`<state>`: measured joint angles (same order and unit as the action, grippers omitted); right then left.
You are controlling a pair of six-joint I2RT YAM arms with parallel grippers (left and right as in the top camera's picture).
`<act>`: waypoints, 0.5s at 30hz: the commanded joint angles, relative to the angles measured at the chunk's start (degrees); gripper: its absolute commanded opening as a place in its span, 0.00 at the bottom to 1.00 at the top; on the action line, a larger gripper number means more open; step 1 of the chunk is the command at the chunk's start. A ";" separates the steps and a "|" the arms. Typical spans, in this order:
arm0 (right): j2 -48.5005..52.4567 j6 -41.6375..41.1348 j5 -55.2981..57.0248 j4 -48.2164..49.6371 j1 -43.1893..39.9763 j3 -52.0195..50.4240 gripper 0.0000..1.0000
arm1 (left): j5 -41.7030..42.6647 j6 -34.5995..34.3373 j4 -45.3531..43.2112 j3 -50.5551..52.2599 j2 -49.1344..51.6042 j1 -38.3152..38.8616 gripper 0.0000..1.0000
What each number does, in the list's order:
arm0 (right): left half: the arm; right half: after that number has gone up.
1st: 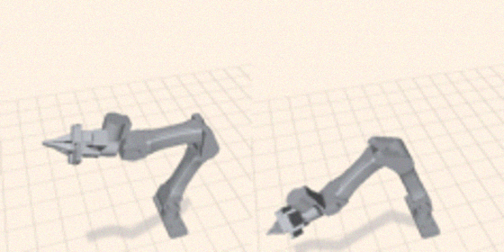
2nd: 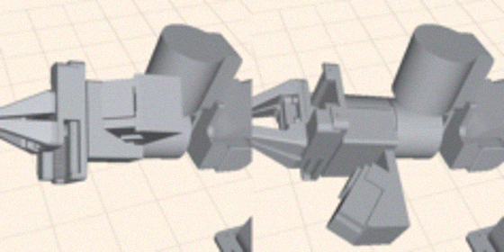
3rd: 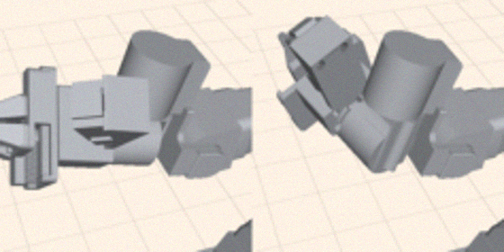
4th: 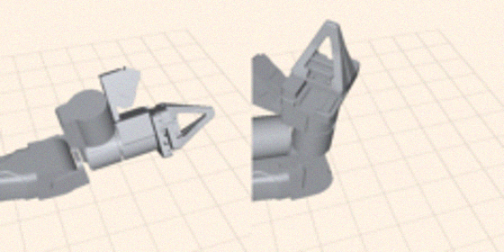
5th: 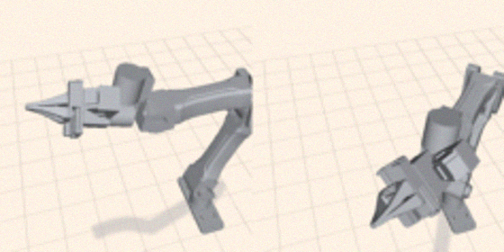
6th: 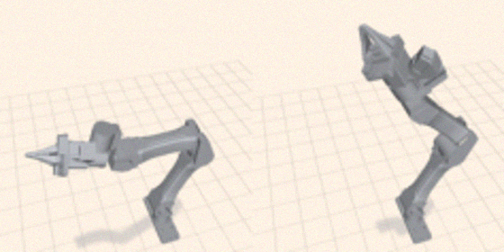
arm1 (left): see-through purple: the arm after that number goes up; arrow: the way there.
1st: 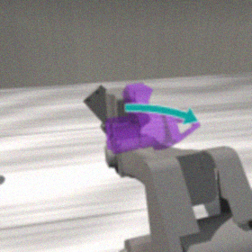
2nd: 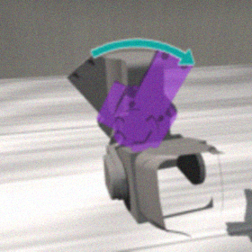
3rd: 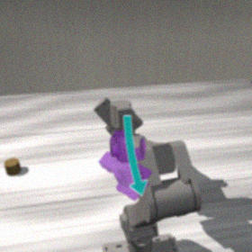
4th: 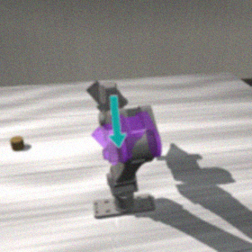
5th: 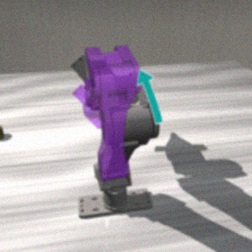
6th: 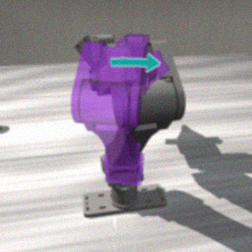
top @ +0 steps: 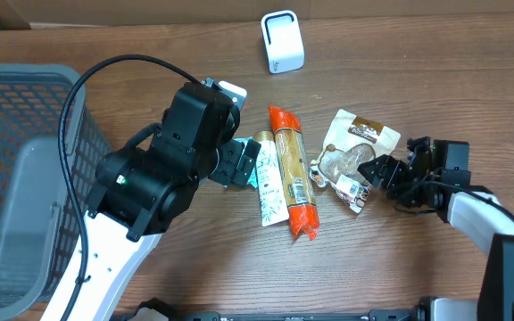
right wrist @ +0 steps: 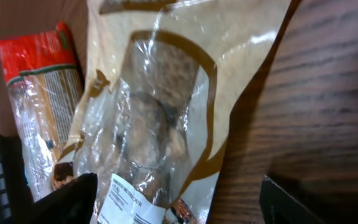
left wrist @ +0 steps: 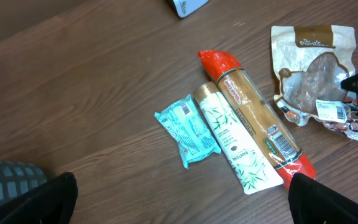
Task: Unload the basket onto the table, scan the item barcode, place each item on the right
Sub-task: 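Lower the right gripper onto the PanTree bag and pinch its edge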
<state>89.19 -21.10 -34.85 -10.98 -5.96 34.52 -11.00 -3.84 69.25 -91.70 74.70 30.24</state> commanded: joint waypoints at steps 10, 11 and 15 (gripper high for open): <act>15.39 1.70 -14.32 16.79 -0.07 0.74 0.87 | -0.57 1.11 -0.09 -0.92 0.22 -0.33 1.00; 16.33 1.53 -14.32 18.12 0.07 0.76 0.87 | -0.57 1.11 -0.07 -0.92 0.22 -0.33 1.00; 20.68 1.53 -14.12 23.17 0.33 0.76 0.86 | -0.57 1.11 -0.07 -0.92 0.22 -0.33 1.00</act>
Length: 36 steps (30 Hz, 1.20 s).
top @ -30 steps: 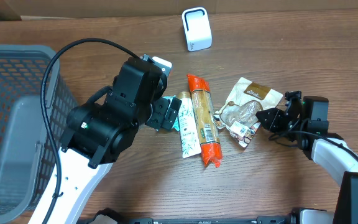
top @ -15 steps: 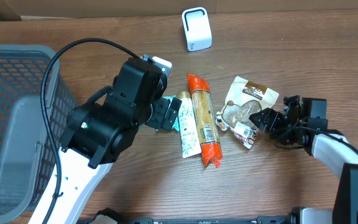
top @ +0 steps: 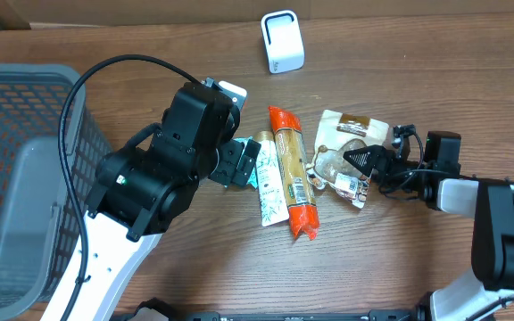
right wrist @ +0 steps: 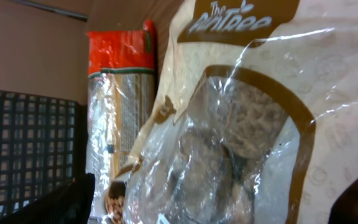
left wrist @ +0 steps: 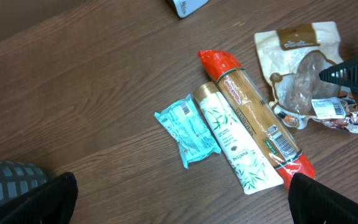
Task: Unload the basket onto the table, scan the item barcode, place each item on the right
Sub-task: 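Lower the right gripper onto the PanTree bag and pinch its edge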
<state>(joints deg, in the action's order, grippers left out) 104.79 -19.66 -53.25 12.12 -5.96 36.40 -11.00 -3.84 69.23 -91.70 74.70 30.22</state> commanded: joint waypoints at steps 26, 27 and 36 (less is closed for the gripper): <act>7.10 2.12 0.85 -6.03 -0.24 4.39 0.04 | -0.57 1.11 -0.04 -0.92 0.22 -0.31 1.00; 5.14 2.14 0.85 -8.33 -0.24 5.07 0.04 | -0.57 1.11 -0.07 -0.92 0.22 -0.31 1.00; -13.99 10.67 6.03 -33.33 -0.11 11.13 0.04 | -0.57 1.11 -0.04 -0.92 0.24 -0.31 1.00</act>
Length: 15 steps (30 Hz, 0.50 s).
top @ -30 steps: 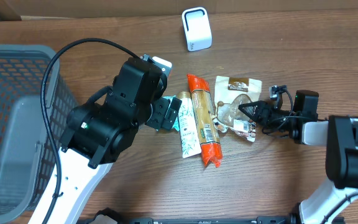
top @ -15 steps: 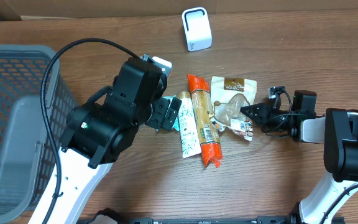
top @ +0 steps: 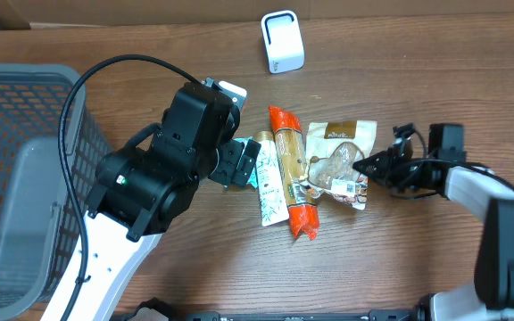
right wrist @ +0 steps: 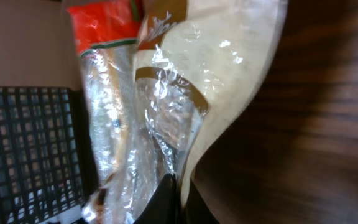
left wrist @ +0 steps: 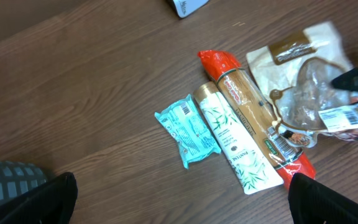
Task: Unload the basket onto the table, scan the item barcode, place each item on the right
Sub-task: 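Lower the right gripper onto the PanTree bag and pinch its edge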
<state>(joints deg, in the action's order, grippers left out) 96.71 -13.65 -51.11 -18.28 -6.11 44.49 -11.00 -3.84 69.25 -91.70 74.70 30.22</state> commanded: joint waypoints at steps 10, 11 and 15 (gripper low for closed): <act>-18.53 9.53 26.71 -21.70 3.30 6.29 0.04 | -0.55 1.11 -0.07 -0.92 0.26 -0.20 1.00; -18.58 9.75 28.17 -22.25 4.15 6.29 0.04 | -0.55 1.11 -0.07 -0.92 0.26 -0.20 1.00; -18.53 10.54 32.76 -23.21 8.61 6.29 0.04 | -0.55 1.11 -0.07 -0.92 0.26 -0.20 1.00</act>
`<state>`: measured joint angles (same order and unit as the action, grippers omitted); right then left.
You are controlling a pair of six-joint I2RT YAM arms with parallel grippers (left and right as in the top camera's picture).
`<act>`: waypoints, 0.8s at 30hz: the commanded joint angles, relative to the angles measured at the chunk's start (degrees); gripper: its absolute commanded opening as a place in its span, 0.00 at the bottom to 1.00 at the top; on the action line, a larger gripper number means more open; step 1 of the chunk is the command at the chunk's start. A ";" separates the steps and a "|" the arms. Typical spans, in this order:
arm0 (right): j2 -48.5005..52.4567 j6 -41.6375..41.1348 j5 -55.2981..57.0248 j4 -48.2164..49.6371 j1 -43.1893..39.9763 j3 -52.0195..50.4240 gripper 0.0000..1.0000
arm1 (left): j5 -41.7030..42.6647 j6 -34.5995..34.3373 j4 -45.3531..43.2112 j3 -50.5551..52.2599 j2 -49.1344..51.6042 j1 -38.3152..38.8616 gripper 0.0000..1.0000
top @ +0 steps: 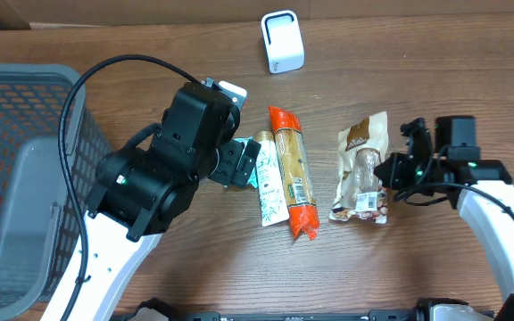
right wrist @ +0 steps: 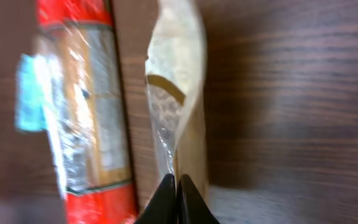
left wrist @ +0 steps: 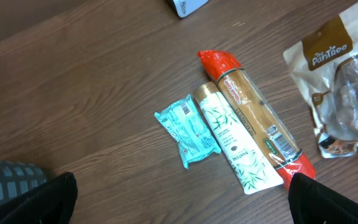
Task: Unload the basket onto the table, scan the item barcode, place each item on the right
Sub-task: 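Lower the right gripper onto the PanTree bag and pinch its edge, then lift the PanTree bag with the right gripper and raise it upward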
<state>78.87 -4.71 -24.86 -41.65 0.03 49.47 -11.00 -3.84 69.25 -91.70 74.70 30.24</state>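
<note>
The tan snack pouch (top: 361, 169) with a clear window hangs edge-up, pinched at its right edge by my right gripper (top: 387, 169), which is shut on it. In the right wrist view the pouch (right wrist: 174, 87) rises thin from the closed fingertips (right wrist: 166, 199). The left wrist view shows the pouch (left wrist: 344, 87) at the right edge. The white scanner (top: 282, 41) stands at the back. My left gripper (left wrist: 182, 199) is open above the table, holding nothing, its fingers (left wrist: 48, 199) at the bottom corners.
A long red-ended package (top: 292, 171), a white-and-green tube (top: 270, 189) and a teal packet (left wrist: 187, 130) lie side by side left of the pouch. A grey mesh basket (top: 20, 134) fills the left side. The bulky left arm (top: 163, 174) stands beside it.
The pouch lay flat against the red package with my right gripper shut on its right edge. Now it is raised, turned edge-on and further right, apart from the red package. The left arm has not moved.
My right gripper was open just right of the flat pouch. Then its fingers stood open around the pouch's edge. Later it was shut on the pouch, which had slid against the red package. Now the pouch hangs from that grip, apart from the other items.
</note>
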 commanded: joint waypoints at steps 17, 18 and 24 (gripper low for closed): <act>1.84 1.36 2.16 -0.15 5.62 1.33 0.04 | -0.55 1.11 -0.07 -0.92 0.31 -0.22 0.99; 1.84 1.36 1.09 -0.17 5.84 1.53 0.04 | -0.55 1.11 -0.07 -0.92 0.31 -0.22 1.00; 1.84 1.73 -2.86 -2.36 8.85 5.57 0.04 | -0.55 1.11 -0.07 -0.92 0.31 -0.22 1.00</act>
<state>80.68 -3.70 -24.53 -43.90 7.22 51.20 -11.00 -3.84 69.25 -91.70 74.76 30.24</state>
